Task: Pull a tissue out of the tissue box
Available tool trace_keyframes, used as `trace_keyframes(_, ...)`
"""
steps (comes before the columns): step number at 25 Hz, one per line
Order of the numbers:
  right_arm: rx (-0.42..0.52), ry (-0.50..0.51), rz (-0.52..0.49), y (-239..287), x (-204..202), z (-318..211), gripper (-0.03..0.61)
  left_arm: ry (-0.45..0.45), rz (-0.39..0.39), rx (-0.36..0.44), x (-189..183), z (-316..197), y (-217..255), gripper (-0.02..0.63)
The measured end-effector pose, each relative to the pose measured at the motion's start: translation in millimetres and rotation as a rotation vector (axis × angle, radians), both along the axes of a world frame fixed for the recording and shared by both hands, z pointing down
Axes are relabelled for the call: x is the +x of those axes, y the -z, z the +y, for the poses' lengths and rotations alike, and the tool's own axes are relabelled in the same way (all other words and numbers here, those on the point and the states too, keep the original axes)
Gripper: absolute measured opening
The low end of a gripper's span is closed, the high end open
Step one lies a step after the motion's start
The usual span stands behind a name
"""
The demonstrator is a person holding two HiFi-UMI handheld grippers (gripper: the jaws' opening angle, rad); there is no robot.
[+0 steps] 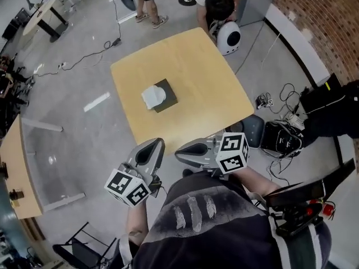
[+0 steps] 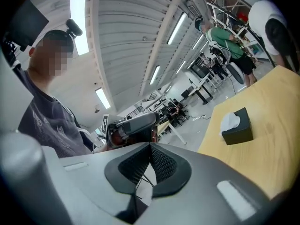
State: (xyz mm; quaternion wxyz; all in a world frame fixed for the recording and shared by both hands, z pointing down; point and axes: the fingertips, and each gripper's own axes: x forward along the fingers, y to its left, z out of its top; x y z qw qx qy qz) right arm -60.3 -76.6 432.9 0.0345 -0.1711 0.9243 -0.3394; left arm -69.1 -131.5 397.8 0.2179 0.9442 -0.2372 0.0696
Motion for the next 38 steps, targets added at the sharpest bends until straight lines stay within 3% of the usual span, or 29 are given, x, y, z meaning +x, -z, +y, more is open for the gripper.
trace_keyframes(6, -0.025, -0.001, -0.075, 4.5, 39.5, -32.6, -0.002, 0.047, -0.035, 0.004, 30.9, -36.2, 7.2, 0.002)
trace_keyframes(16, -0.029, 0.193, -0.108, -4.3, 82.8, -68.0, -0.002, 0.234, -0.094, 0.007, 63.0, -73.7, 5.7, 0.002)
trace_keyframes(21, -0.028, 0.283, -0.103, -10.1, 76.3, -70.0, -0.002, 0.312, -0.154, -0.005, 46.1, -87.7, -4.6, 0.002)
trace_keyframes(28, -0.047, 0.225, -0.096, -9.8, 72.0, -94.9, -0.002, 0.343, -0.165, -0.029, 11.4, -120.8, -10.4, 0.002)
trace_keyframes(38, -0.060, 0.099, 0.065, -26.9, 63.7, -123.1, -0.002, 0.312, -0.196, -0.081, -24.8, -179.6, -55.5, 0.002)
